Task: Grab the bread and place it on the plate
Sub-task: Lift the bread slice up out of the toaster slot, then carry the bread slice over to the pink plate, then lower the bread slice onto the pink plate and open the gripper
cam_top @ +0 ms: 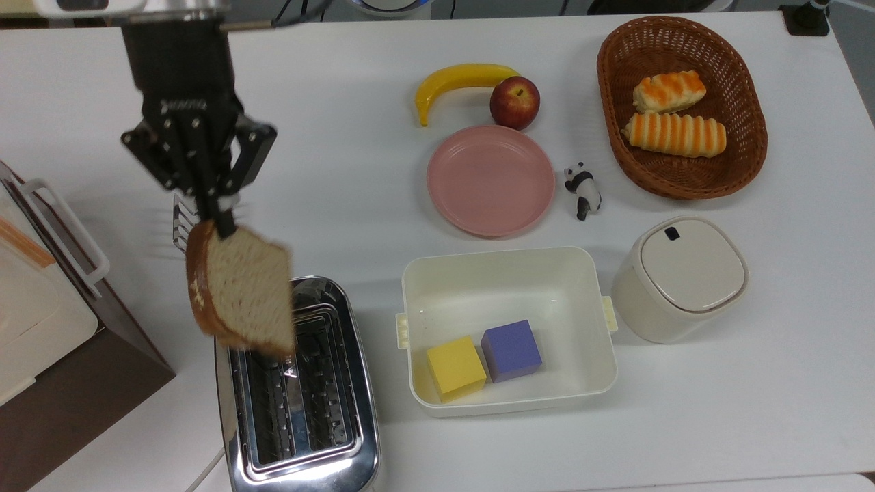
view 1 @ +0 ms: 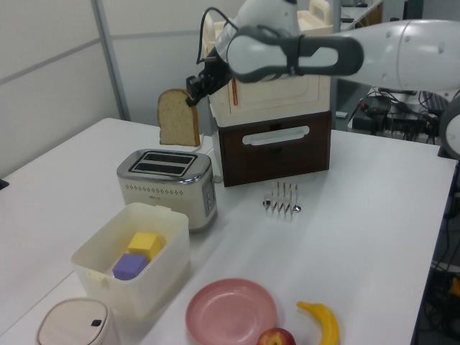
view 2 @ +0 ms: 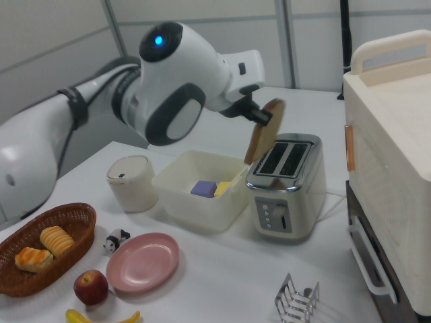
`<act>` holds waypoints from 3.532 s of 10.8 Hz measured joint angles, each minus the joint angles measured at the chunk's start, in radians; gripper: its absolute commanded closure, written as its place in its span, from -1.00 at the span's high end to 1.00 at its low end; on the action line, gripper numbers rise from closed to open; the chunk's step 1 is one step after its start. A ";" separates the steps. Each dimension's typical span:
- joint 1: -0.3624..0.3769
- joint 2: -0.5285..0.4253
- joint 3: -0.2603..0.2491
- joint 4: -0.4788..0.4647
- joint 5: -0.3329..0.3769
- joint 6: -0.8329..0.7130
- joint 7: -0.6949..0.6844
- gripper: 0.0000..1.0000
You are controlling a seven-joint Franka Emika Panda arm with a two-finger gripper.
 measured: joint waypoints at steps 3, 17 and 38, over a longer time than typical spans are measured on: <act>0.009 -0.047 0.003 -0.002 -0.007 -0.273 -0.001 -1.00; 0.268 -0.022 0.008 -0.144 -0.158 -0.648 -0.002 -1.00; 0.417 0.048 0.029 -0.151 -0.161 -0.699 -0.003 -0.64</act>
